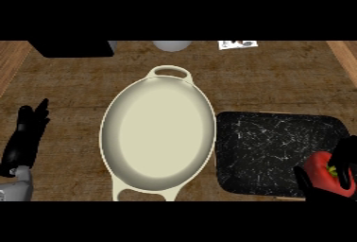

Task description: Pick the bell pepper from the tray and place it in the pot

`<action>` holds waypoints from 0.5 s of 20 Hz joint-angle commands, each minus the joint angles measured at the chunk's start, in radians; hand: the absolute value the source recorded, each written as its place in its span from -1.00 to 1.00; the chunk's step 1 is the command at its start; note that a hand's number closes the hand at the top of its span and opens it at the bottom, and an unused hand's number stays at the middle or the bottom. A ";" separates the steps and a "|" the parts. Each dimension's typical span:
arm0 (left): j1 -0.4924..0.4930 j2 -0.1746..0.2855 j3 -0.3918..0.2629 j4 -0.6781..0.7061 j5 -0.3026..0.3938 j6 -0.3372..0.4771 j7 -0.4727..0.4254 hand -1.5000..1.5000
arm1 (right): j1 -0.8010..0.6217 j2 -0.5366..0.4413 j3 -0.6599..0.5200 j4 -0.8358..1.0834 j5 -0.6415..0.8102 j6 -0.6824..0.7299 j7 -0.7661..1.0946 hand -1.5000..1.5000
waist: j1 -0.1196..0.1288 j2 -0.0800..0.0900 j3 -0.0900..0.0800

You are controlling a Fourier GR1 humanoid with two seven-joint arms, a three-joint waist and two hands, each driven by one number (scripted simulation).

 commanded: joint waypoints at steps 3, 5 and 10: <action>0.020 -0.014 0.006 0.039 0.004 -0.001 -0.052 0.00 | -0.056 0.021 -0.041 -0.261 -0.111 0.067 0.070 1.00 | 0.007 0.003 0.000; 0.009 -0.002 -0.002 -0.003 0.007 -0.020 -0.003 0.00 | -0.190 0.030 0.037 -0.284 -0.062 0.134 0.186 1.00 | 0.019 0.001 -0.001; -0.012 0.007 0.007 0.022 0.005 -0.022 -0.024 0.00 | -0.477 0.067 0.165 -0.239 -0.046 0.303 0.423 1.00 | 0.027 0.000 -0.003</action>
